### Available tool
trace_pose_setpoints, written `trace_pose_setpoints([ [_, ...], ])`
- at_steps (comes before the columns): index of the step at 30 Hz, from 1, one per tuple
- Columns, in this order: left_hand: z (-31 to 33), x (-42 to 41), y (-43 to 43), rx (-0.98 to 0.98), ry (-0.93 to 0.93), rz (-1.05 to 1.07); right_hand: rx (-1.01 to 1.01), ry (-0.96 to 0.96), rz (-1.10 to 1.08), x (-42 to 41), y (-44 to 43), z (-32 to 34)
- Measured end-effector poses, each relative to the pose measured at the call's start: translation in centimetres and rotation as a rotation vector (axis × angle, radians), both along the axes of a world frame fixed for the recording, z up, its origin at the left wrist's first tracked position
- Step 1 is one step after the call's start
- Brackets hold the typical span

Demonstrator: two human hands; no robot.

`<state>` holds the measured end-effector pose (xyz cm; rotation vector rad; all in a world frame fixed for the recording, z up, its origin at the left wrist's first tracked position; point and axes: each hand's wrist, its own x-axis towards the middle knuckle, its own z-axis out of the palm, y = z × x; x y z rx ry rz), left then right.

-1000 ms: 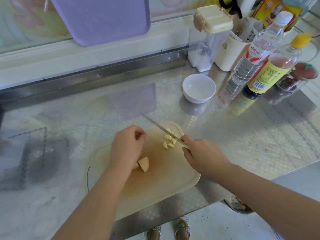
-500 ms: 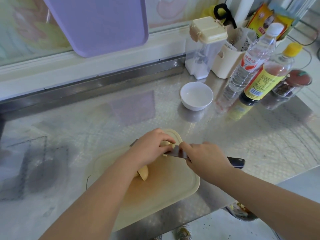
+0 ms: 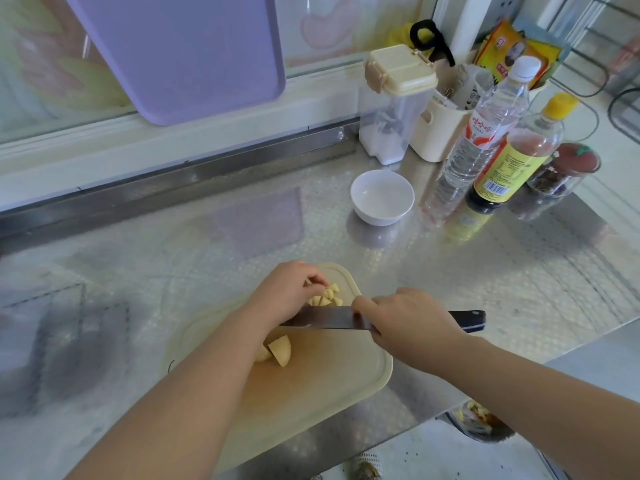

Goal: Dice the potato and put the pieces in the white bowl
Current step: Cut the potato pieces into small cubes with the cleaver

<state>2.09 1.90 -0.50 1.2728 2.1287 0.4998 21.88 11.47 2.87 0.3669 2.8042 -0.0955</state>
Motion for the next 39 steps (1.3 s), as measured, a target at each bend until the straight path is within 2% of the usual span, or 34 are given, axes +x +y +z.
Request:
trace_pose_setpoints([
  [4, 2.3, -1.3, -0.6, 0.147, -0.005, 0.159, -0.108, 0.022, -0.097, 0.3, 0.6, -0.3],
  [8, 3.7, -2.4, -3.1, 0.35, 0.051, 0.442, -0.325, 0.041, -0.315, -0.1, 0.6, -0.4],
  [11, 3.7, -1.8, -5.4, 0.369, 0.089, 0.572, -0.52, 0.068, -0.421, -1.0, -0.7, -0.7],
  [13, 3.0, -1.0, -6.8, 0.235, 0.067, 0.503, -0.582, 0.065, -0.444, -1.7, -2.1, -1.2],
  [15, 2.1, -0.1, -7.9, 0.018, 0.102, 0.342, -0.629, 0.063, -0.451, -2.2, -3.6, -2.1],
  [18, 0.8, 1.5, -9.0, -0.143, 0.331, 0.13, -0.682, 0.057, -0.452, -2.3, -5.1, -3.6],
  [21, -0.2, 2.5, -9.2, -0.253, 0.483, 0.036, -0.682, 0.059, -0.489, -2.0, -5.4, -4.4],
  [24, -0.9, 2.8, -9.1, -0.255, 0.514, 0.015, -0.628, 0.09, -0.502, -1.9, -5.0, -4.6],
  [28, -0.7, 3.3, -8.7, -0.193, 0.427, -0.006, -0.57, 0.079, -0.544, -1.6, -4.2, -4.6],
  [31, -0.7, 3.4, -8.2, -0.107, 0.35, 0.03, -0.579, 0.06, -0.56, -1.5, -3.9, -4.4],
  [36, -2.0, 2.7, -7.1, -0.057, 0.438, 0.055, -0.615, 0.066, -0.578, -1.5, -3.9, -3.8],
  [39, -2.7, 2.6, -7.0, -0.037, 0.365, 0.076, -0.615, 0.066, -0.587, -1.5, -4.0, -3.6],
])
